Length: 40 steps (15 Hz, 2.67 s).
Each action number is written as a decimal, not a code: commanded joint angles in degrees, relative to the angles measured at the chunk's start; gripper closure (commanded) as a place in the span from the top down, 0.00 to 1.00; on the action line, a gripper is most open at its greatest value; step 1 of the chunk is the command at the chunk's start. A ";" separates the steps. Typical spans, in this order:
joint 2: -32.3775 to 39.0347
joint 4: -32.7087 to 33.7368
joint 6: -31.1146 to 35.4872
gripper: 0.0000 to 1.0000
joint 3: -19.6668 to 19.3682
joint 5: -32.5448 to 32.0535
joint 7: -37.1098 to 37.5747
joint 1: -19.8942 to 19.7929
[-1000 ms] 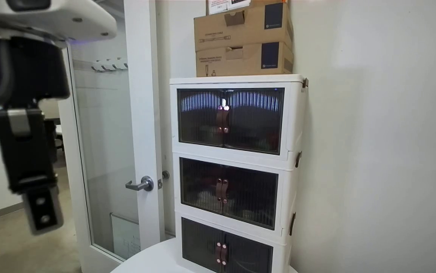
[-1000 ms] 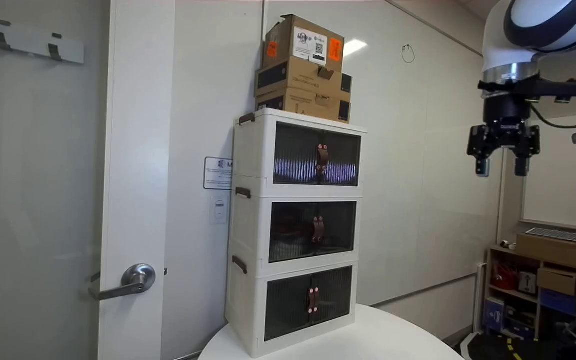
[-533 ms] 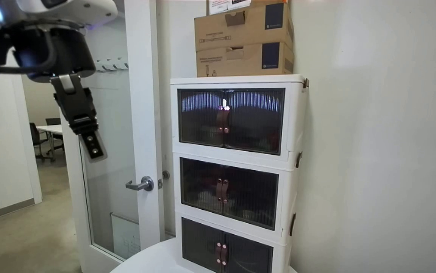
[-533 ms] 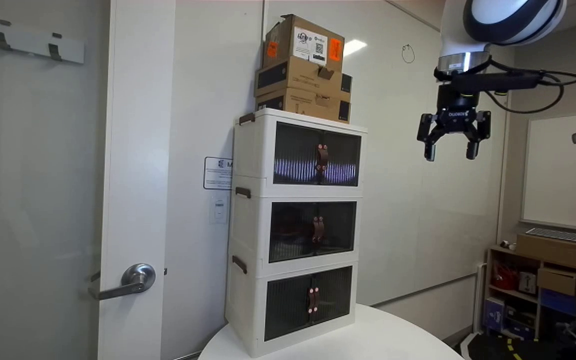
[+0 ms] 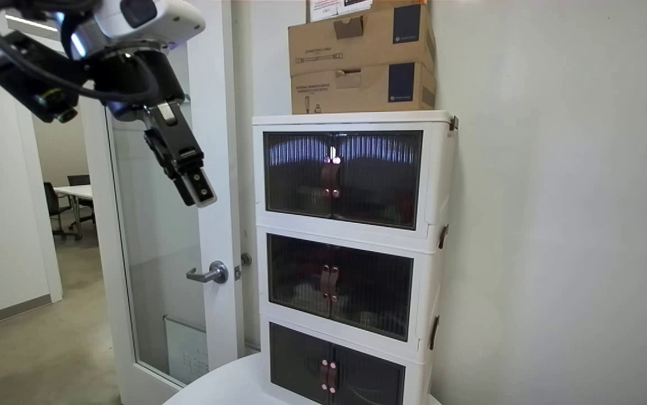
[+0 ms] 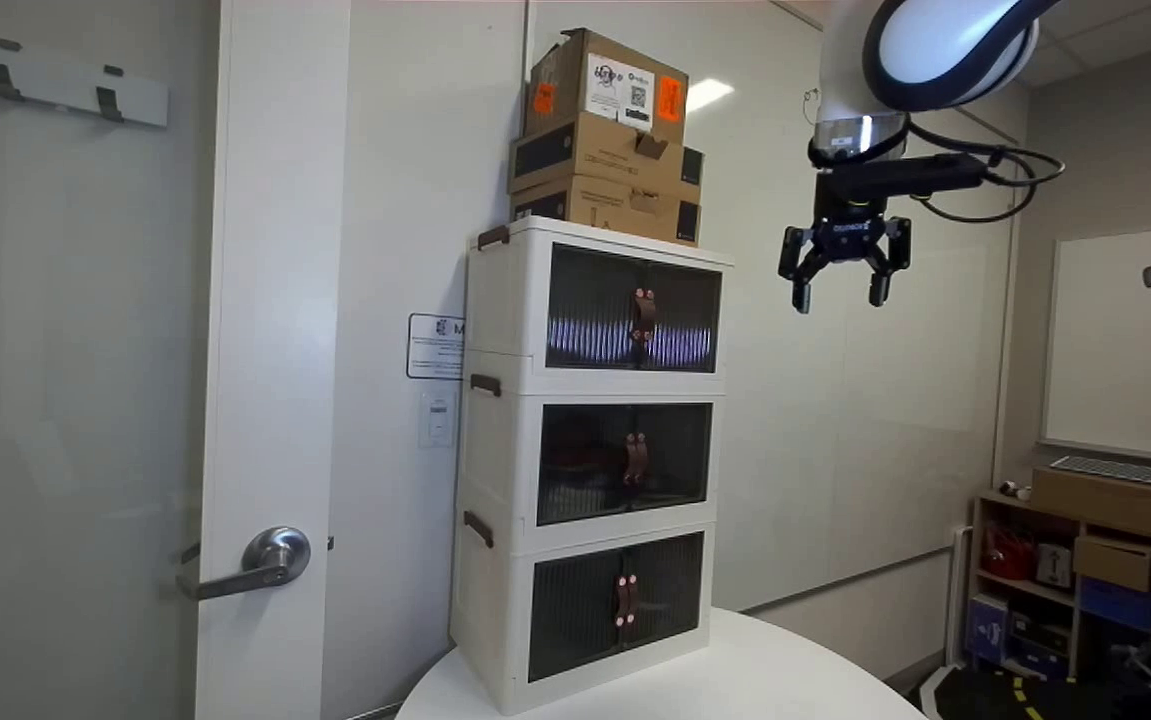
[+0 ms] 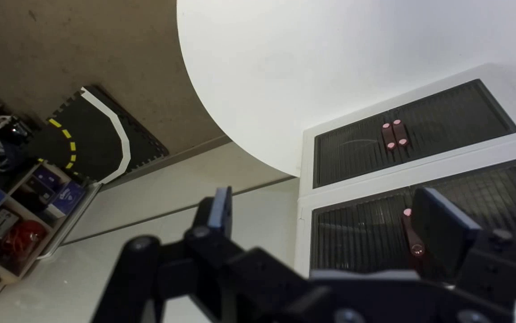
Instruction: Open the upper part of the cabinet door
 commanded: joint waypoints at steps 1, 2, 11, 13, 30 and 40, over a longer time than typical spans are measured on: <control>7.42 6.82 1.78 1.00 1.82 -8.68 9.10 0.88; 8.84 8.10 2.05 1.00 2.15 -11.59 12.01 1.30; 16.06 16.57 2.30 1.00 -2.59 -22.17 21.02 7.80; 15.89 17.48 4.05 1.00 -4.40 -20.16 16.72 8.40; 27.12 36.81 3.10 1.00 -12.70 26.03 -51.50 6.27; 32.64 43.03 -10.44 1.00 -12.30 39.65 -78.89 1.80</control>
